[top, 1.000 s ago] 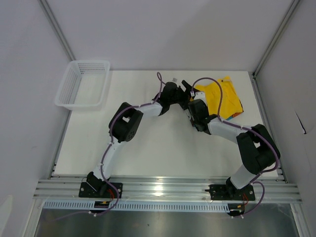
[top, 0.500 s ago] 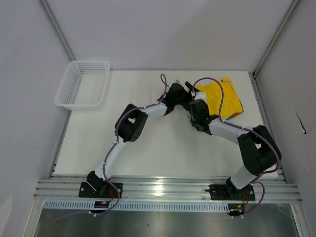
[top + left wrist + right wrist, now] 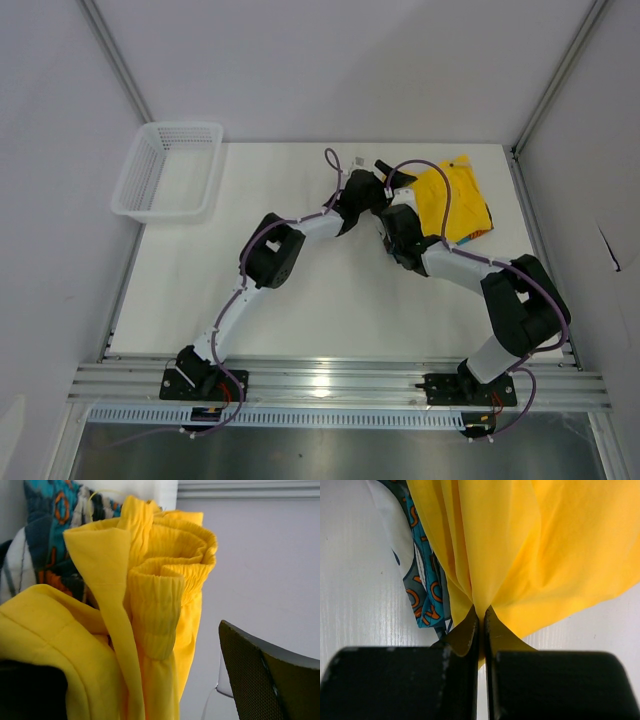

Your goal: Fold and stack the shorts

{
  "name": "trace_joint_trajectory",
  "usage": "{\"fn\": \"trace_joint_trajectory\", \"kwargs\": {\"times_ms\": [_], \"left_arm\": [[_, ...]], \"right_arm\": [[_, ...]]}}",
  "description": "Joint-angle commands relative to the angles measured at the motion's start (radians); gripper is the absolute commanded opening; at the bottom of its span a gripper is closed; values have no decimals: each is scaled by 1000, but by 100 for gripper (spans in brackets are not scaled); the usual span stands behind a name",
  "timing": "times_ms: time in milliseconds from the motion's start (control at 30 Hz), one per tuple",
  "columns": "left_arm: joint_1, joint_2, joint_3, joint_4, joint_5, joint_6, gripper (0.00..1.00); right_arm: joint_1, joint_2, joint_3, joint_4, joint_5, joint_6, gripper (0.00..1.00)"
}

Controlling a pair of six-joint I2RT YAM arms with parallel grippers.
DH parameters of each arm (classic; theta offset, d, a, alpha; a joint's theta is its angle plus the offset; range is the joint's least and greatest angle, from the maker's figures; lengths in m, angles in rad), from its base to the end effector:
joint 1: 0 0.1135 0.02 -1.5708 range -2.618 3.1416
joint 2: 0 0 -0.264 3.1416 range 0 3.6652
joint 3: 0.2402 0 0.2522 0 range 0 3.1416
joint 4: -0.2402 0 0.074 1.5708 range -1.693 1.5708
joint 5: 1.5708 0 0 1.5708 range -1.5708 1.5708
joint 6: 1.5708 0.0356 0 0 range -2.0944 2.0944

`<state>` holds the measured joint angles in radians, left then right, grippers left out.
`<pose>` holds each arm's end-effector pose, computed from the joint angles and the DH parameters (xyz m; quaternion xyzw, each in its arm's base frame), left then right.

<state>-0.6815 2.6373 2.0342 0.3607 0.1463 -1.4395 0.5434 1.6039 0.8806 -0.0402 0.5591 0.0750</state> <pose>0.4572 -0.3776 0.1253 -0.2487 0.7462 -0.5646 0.2501 0.2900 0.1531 0.1882 -0.0997 0.8850 -0.1268 0.4368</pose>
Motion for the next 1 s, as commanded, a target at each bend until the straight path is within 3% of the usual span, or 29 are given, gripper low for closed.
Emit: {"fn": "trace_joint_trajectory", "kwargs": {"times_ms": [0, 333, 667, 867, 967], "left_arm": [[11, -19, -15, 141, -83, 14, 99], [23, -11, 44, 205, -79, 57, 99], [65, -27, 122, 164, -77, 119, 99], [129, -42, 146, 118, -86, 181, 99], [187, -85, 100, 104, -85, 227, 99]], "right_arm": [[21, -25, -5, 25, 7, -6, 0], [27, 2, 15, 14, 1, -17, 0], [30, 25, 35, 2, -2, -21, 0], [29, 53, 69, -7, 1, -29, 18], [29, 71, 102, -12, -4, -38, 20]]}}
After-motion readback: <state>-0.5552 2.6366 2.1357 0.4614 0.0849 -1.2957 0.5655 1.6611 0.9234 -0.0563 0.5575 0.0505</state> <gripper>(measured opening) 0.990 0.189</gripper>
